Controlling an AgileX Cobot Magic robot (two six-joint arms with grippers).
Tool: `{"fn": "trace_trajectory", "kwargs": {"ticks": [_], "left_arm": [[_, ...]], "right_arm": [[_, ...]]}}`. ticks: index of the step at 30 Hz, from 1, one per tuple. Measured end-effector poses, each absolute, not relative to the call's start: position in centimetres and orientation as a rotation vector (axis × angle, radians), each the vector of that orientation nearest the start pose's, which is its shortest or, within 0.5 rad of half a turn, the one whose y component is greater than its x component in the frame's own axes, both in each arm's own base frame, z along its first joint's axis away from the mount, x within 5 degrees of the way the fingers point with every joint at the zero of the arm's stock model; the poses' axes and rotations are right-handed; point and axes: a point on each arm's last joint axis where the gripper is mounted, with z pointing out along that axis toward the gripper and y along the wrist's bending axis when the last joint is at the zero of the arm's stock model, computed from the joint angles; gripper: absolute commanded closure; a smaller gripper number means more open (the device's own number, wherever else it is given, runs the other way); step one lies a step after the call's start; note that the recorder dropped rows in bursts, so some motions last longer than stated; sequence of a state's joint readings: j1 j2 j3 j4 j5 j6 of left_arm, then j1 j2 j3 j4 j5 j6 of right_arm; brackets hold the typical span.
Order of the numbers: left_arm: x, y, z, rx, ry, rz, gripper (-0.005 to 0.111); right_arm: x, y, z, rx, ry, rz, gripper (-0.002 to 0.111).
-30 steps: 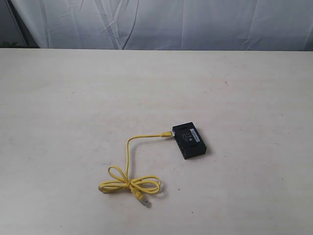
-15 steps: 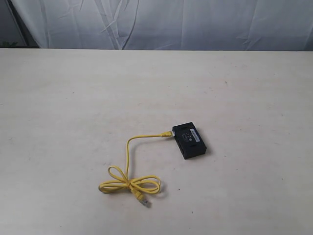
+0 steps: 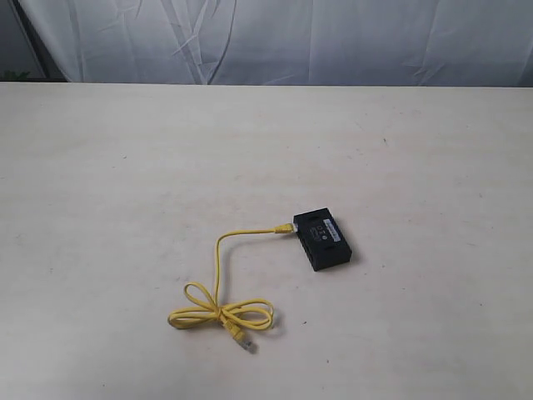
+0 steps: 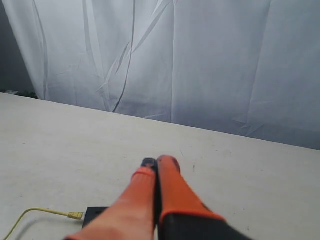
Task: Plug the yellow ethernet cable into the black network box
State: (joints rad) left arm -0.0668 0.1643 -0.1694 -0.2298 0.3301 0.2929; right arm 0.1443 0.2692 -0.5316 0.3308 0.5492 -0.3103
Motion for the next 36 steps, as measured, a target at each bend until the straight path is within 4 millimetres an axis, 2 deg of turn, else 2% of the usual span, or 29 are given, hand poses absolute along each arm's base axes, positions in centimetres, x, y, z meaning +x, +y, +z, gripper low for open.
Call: {"fn": "trace_trajectory", "kwargs": {"ticks": [7,12,34,36], "left_arm": [[5.3,-0.8,20.5,0.135,1.748,-0.032,0.107],[5.4,-0.8,18.6,0.135,1.798,-0.04,0.107],[5.4,-0.8,18.6,0.136,1.796,-0.035,0.107],[5.4,-0.7,18.6,0.163,1.791,0.008,0.107]], "right_arm": [[5.2,2.3,32.6,-0.272,1.728,0.236,0.109],[5.2,2.3,32.6,-0.272,1.728,0.236,0.109],[5.2,2.3,32.5,-0.272,1.73,0.236,0.109],[5.2,2.3,32.5,-0.272,1.73,0.236,0.109]]}}
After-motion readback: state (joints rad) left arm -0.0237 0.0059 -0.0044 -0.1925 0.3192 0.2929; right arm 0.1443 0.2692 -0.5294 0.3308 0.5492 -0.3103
